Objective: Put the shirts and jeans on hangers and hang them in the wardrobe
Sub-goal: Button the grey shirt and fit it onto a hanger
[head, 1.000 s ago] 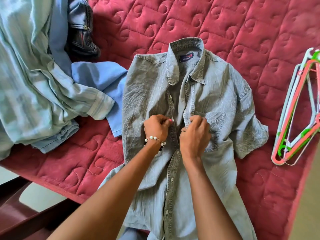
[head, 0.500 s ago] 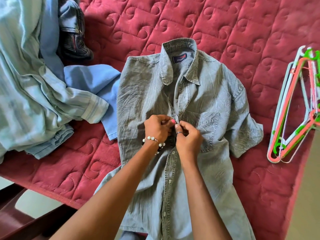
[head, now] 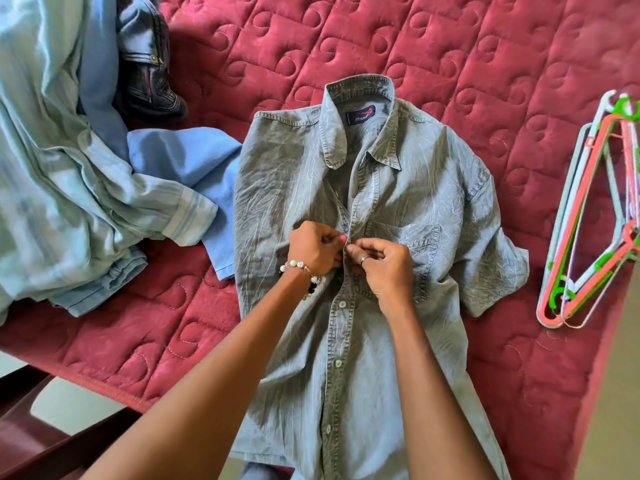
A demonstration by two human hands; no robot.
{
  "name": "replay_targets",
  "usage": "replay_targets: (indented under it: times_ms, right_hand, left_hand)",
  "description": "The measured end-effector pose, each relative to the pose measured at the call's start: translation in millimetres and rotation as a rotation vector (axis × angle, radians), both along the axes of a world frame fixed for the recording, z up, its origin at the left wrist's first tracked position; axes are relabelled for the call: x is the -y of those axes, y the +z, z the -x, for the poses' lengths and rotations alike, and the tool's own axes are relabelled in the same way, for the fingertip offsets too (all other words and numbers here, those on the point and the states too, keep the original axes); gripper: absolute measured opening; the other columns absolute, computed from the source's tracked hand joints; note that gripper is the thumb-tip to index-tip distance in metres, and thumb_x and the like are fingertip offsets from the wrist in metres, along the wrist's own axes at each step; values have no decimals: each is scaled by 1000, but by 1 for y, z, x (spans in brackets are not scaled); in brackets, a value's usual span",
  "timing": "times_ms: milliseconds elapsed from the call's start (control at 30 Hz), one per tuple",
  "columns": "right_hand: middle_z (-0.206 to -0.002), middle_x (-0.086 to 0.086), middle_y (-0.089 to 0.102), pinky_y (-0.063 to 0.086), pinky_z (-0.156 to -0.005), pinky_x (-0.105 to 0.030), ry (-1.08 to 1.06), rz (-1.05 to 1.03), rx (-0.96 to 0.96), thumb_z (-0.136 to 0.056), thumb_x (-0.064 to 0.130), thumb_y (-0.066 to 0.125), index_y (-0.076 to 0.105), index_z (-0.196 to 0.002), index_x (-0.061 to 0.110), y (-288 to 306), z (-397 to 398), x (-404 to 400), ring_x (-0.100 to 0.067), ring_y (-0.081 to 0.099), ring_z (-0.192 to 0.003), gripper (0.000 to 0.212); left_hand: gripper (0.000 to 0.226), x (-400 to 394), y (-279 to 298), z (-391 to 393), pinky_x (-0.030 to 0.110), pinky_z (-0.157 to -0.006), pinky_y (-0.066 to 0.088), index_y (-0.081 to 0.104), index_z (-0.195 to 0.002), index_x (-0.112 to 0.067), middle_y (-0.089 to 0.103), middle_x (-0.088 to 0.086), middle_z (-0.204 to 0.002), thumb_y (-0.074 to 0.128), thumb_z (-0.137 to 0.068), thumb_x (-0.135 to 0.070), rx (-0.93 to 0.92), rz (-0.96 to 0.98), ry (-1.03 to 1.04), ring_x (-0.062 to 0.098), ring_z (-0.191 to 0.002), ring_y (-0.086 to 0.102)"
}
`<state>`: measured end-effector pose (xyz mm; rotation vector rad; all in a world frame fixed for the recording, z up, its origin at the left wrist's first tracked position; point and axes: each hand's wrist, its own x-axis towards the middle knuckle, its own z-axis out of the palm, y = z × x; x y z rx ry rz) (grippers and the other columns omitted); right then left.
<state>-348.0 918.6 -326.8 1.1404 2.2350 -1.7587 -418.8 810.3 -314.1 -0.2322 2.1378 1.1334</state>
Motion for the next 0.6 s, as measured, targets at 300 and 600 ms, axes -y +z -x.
replay_targets:
  times_ms: [300, 600]
  right_hand:
    - [-66, 1, 64, 47, -57, -19, 46, -209, -99, -77, 2, 74, 68, -81, 9, -4, -3, 16, -5, 56, -57, 10]
    - [-78, -7, 70, 55, -71, -36, -137, 156, -85, -80, 1, 73, 68, -80, 21, -10, -7, 13, -15, 63, -70, 21]
  left_hand:
    - [18, -1, -4, -3, 21, -58, 50, 76, -90, -12, 68, 2, -70, 71, -84, -28, -127, 75, -31, 10, -57, 58]
    - [16, -8, -9, -7, 20, -69, 48, 72, -96, -7, 72, 6, -86, 71, -84, -17, -163, 92, 77, 9, -71, 61]
